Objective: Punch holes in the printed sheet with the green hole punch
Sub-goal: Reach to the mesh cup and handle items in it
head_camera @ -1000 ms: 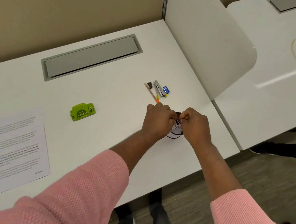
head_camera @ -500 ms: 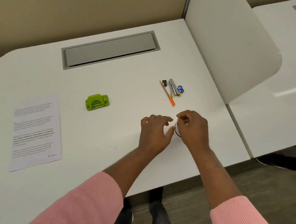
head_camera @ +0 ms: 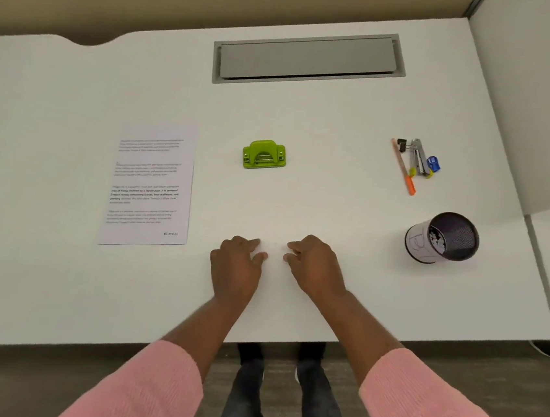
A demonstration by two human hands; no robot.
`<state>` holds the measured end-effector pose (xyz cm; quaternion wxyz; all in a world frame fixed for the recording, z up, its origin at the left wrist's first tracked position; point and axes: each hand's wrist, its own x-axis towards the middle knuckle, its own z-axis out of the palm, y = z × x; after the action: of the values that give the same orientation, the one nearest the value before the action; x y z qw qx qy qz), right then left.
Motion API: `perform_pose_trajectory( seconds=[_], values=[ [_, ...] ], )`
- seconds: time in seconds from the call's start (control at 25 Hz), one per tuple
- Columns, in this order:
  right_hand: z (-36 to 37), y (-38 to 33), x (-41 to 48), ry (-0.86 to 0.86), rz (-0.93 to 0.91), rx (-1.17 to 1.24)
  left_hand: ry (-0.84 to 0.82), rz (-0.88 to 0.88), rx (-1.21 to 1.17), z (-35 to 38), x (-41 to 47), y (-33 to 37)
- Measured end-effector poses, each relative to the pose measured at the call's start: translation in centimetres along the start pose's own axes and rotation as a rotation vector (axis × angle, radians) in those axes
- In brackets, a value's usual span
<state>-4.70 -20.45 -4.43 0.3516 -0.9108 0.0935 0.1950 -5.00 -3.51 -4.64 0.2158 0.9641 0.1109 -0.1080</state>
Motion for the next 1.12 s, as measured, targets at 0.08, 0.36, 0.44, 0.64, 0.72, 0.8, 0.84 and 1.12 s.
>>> perform_pose_trajectory(
  seconds=[0.08, 0.36, 0.44, 0.64, 0.72, 0.8, 0.84, 1.12],
  values=[
    [1.3, -0.4, 0.0, 0.014, -0.009, -0.016, 0.006, 0.008, -0.039, 0.2, 0.4, -0.2],
    [1.7, -1.9, 0.5, 0.081, -0.134, -0.269, 0.009, 0.178, 0.005, 0.3, 1.3, 0.1],
    [1.6, -2.1, 0.5, 0.073, -0.139, -0.315, -0.002, 0.219, 0.032, 0.2, 1.7, 0.4],
    [1.4, -2.4, 0.7, 0.053, -0.148, -0.365, -0.028, 0.367, 0.127, 0.1, 2.4, 0.7],
    [1.3, -2.4, 0.8, 0.056, -0.159, -0.386, -0.035, 0.433, 0.177, 0.2, 2.6, 0.7],
    [1.4, -2.4, 0.8, 0.063, -0.165, -0.394, -0.040, 0.496, 0.222, 0.2, 3.0, 0.7],
    [1.5, -2.4, 0.8, 0.071, -0.168, -0.391, -0.036, 0.523, 0.232, 0.2, 3.1, 0.7],
    [1.9, -1.7, 0.0, 0.146, -0.244, -0.446, -0.002, 0.596, 0.299, 0.8, 3.0, 1.0]
  ],
)
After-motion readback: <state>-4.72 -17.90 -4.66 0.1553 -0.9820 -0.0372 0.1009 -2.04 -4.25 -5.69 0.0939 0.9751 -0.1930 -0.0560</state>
